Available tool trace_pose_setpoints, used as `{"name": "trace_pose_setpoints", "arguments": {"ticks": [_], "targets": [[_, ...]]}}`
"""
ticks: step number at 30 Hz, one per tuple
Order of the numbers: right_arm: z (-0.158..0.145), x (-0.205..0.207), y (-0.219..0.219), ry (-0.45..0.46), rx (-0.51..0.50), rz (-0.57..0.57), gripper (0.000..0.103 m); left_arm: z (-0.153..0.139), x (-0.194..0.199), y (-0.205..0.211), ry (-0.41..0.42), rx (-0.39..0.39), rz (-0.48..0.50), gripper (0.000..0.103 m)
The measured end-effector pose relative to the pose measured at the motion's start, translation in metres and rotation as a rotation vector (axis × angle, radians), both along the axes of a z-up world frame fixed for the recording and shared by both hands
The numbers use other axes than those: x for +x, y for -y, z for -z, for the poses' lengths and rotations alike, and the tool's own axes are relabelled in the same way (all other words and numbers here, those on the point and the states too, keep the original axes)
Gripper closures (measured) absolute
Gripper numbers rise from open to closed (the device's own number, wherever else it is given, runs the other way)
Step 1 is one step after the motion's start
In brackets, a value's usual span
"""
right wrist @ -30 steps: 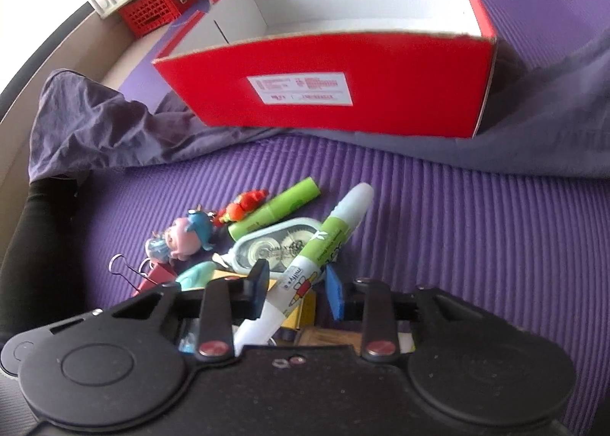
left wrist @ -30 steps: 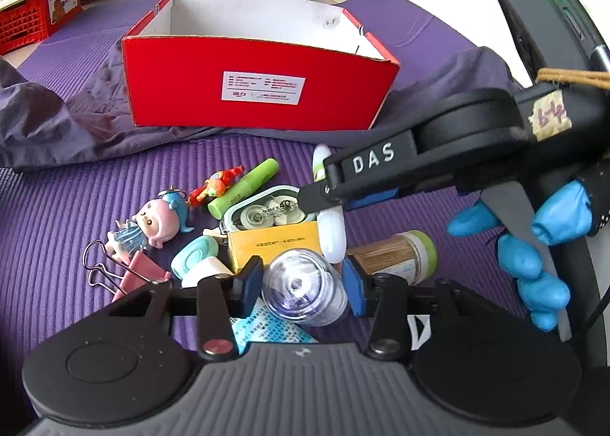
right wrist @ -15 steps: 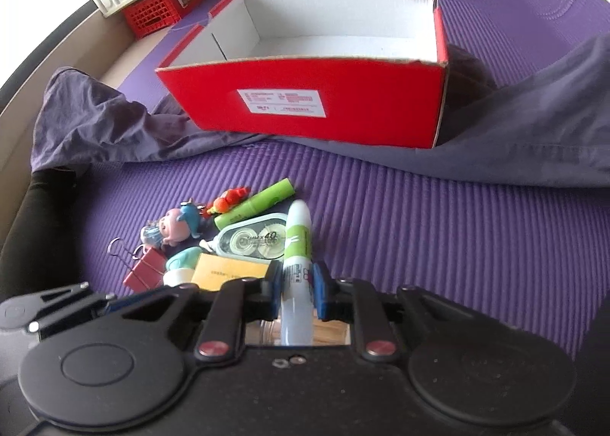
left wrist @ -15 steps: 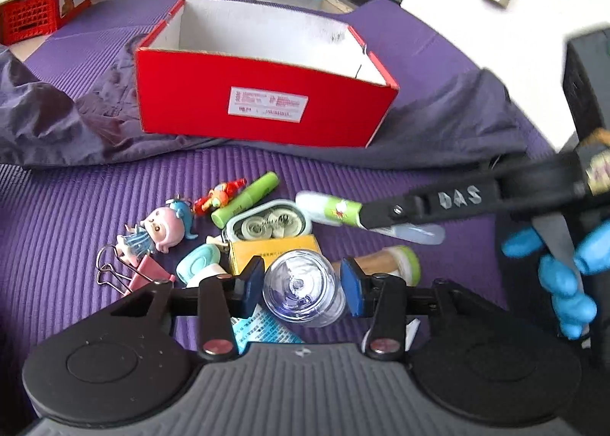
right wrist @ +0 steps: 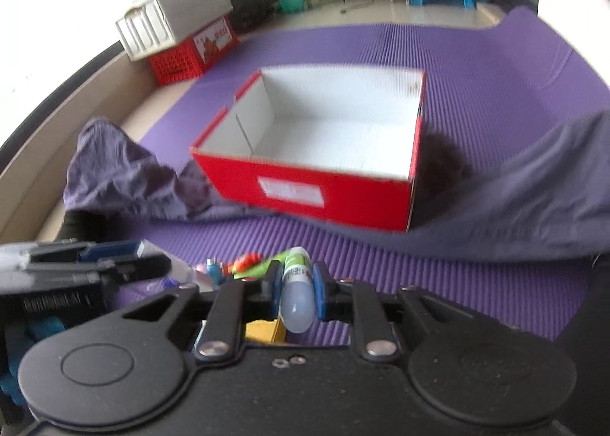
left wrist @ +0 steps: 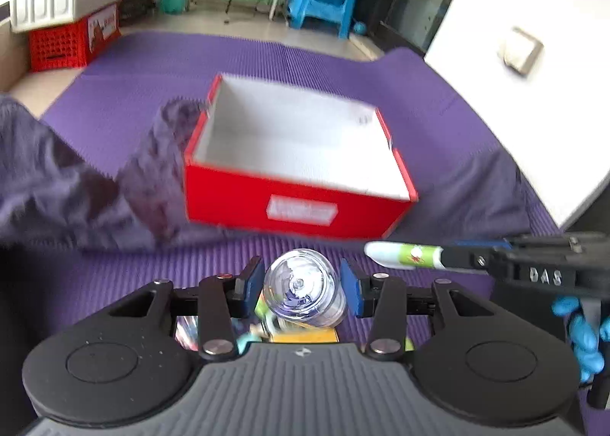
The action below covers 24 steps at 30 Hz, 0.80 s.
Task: Organize rigid objects
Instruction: 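Carry the cup and glue stick into the red box and open both tools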
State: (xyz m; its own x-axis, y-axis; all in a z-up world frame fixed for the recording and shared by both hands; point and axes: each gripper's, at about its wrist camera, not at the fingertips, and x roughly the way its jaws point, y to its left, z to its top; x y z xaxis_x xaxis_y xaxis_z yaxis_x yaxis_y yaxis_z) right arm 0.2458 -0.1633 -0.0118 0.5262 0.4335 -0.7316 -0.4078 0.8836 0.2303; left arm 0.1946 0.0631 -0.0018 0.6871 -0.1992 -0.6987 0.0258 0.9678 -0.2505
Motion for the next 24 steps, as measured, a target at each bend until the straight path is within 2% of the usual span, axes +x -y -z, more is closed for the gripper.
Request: {"name": "trace_pose_setpoints", "arguments": {"ticks": [7,12,17,24], "targets": [[-0.028,0.028,-0.001,0.09,-0.001,0.03,0.087,-0.049,0.051,-0.009,0.065,0.043,0.001,0.06],[-0.035,0.056,-0.009,0.128,0.003,0.057,0.087,-0.068,0.093,-0.002,0.093,0.082,0.015,0.06],[-0.027,0.088,-0.019,0.142,-0.017,0.091,0.087,-0.062,0.135,0.003,0.075,0.119,0.016,0.06],[0.005,0.134,-0.037,0.128,-0.076,0.118,0.087,-0.028,0.191,0.003,0.013,0.123,-0.009,0.06]]}}
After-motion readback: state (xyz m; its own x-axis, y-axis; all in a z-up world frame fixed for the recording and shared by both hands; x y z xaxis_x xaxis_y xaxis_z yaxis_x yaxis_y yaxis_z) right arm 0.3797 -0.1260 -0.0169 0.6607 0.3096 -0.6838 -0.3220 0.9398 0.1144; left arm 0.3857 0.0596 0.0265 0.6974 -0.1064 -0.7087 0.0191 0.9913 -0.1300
